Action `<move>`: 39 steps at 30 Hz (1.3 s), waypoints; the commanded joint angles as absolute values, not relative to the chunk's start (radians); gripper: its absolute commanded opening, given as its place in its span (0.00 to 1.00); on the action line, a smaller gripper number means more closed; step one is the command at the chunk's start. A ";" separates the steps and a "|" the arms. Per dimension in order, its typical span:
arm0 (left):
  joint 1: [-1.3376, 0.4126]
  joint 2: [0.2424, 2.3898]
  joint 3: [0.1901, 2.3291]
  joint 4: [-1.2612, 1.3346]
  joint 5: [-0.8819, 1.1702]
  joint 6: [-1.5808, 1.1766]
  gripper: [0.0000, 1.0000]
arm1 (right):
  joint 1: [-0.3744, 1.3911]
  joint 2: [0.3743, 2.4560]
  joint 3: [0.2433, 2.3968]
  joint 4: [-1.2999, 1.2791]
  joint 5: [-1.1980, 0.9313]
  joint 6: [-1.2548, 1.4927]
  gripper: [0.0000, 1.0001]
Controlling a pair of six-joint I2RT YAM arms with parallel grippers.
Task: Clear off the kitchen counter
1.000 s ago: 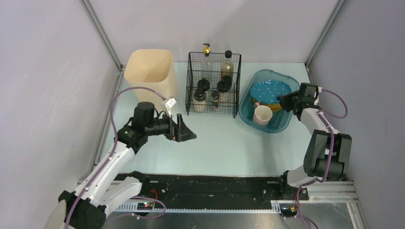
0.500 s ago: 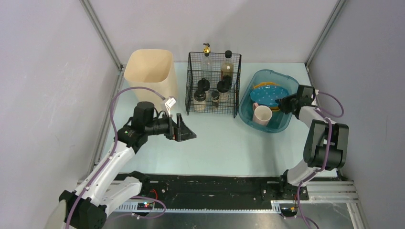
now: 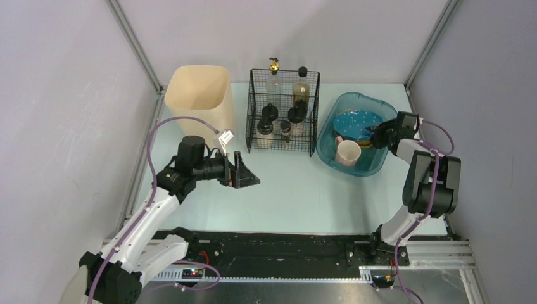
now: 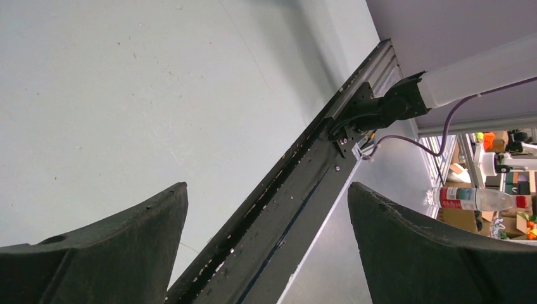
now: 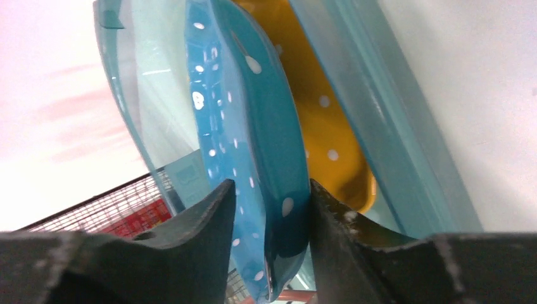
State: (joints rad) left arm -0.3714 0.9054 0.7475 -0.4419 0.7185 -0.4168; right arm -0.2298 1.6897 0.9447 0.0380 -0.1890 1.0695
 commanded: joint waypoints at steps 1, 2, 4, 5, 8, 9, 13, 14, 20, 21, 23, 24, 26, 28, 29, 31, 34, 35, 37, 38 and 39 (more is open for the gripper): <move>-0.364 0.910 0.746 -0.417 0.732 -0.409 0.98 | -0.236 1.708 1.008 0.068 -0.194 1.066 0.52; -0.364 0.910 0.746 -0.416 0.732 -0.410 0.98 | -0.237 1.715 1.010 0.059 -0.194 1.061 0.56; -0.364 0.910 0.743 -0.417 0.732 -0.409 0.98 | -0.238 1.721 1.012 0.038 -0.197 1.053 0.62; -0.364 0.910 0.744 -0.417 0.732 -0.409 0.98 | -0.238 1.721 1.012 0.026 -0.198 1.049 0.63; -0.364 0.915 0.745 -0.417 0.732 -0.409 0.98 | -0.238 1.719 1.018 -0.015 -0.208 1.030 0.83; -0.364 0.916 0.745 -0.417 0.734 -0.409 0.98 | -0.237 1.719 1.034 -0.037 -0.212 1.012 0.91; -0.362 0.922 0.745 -0.416 0.737 -0.411 0.98 | -0.229 1.725 1.121 -0.209 -0.188 0.923 0.98; -0.361 0.922 0.745 -0.416 0.738 -0.411 0.98 | -0.229 1.724 1.142 -0.260 -0.180 0.910 0.99; -0.355 0.929 0.745 -0.417 0.744 -0.413 0.98 | -0.225 1.707 1.190 -0.409 -0.113 0.839 0.99; -0.354 0.931 0.744 -0.416 0.745 -0.413 0.98 | -0.222 1.711 1.199 -0.427 -0.109 0.825 0.99; -0.352 0.928 0.744 -0.416 0.747 -0.413 0.98 | -0.217 1.716 1.220 -0.473 -0.100 0.805 1.00; -0.351 0.926 0.744 -0.416 0.747 -0.413 0.98 | -0.213 1.718 1.230 -0.494 -0.093 0.801 1.00; -0.351 0.923 0.745 -0.416 0.748 -0.413 0.98 | -0.212 1.719 1.238 -0.516 -0.090 0.790 0.99; -0.350 0.920 0.744 -0.416 0.747 -0.413 0.98 | -0.208 1.716 1.245 -0.532 -0.086 0.785 0.99; -0.351 0.920 0.742 -0.416 0.747 -0.414 0.98 | -0.207 1.708 1.247 -0.541 -0.084 0.784 0.99; -0.351 0.919 0.741 -0.417 0.747 -0.414 0.98 | -0.202 1.689 1.250 -0.549 -0.090 0.776 0.99; -0.351 0.918 0.740 -0.417 0.742 -0.414 0.98 | -0.174 1.626 1.253 -0.559 -0.091 0.749 0.99; -0.351 0.918 0.739 -0.418 0.737 -0.414 0.98 | -0.159 1.610 1.256 -0.570 -0.081 0.742 0.99; -0.351 0.918 0.739 -0.416 0.729 -0.413 0.98 | -0.136 1.554 1.256 -0.591 -0.053 0.720 1.00; -0.350 0.917 0.740 -0.417 0.724 -0.413 0.98 | -0.126 1.513 1.256 -0.599 -0.042 0.700 0.99; -0.351 0.917 0.740 -0.418 0.714 -0.412 0.98 | -0.108 1.491 1.255 -0.612 -0.020 0.677 0.99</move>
State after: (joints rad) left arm -0.3569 0.9295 0.7475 -0.4419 0.7185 -0.4175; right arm -0.1570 1.6356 1.2217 -0.5575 -0.0906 0.7563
